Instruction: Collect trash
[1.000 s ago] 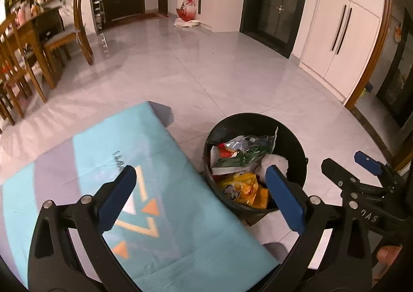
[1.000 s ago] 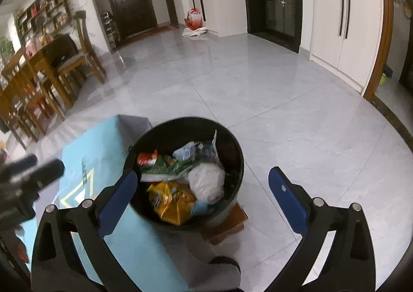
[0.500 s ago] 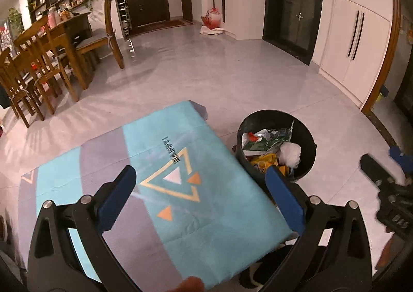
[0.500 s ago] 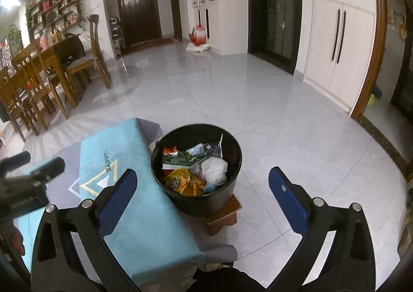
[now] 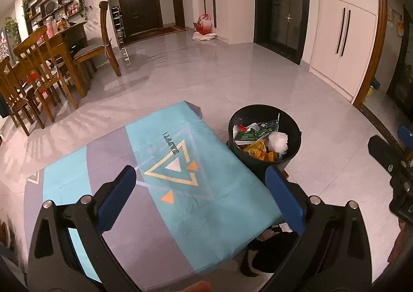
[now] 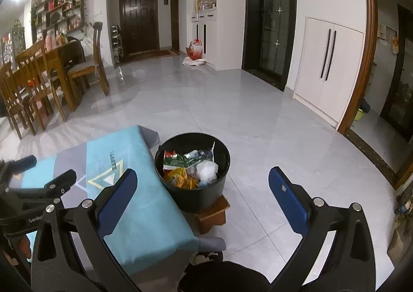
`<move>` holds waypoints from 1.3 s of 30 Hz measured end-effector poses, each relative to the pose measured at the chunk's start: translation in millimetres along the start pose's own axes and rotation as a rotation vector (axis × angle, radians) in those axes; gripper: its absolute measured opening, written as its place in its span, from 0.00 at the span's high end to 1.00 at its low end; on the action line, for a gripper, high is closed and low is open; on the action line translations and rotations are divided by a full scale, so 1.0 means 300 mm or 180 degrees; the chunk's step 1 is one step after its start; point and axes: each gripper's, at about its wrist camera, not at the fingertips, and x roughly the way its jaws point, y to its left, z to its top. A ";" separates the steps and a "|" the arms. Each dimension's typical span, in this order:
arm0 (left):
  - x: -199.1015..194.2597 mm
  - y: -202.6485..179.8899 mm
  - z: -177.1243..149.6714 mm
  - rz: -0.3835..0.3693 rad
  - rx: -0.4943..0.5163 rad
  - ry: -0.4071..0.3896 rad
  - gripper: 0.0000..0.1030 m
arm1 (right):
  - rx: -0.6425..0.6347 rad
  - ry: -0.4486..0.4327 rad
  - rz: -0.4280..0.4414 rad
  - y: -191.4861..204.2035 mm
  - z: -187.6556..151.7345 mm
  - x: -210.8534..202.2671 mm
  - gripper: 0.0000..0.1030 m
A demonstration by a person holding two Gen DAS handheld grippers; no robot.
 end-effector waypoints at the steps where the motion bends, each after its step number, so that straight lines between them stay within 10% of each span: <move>1: -0.006 -0.002 -0.007 -0.0013 0.0005 -0.0010 0.03 | -0.0023 0.0009 -0.0011 0.007 -0.007 -0.004 0.03; 39: -0.066 0.078 -0.100 0.0241 -0.0061 -0.0002 0.03 | -0.0308 0.0092 0.0118 0.140 -0.054 -0.028 0.03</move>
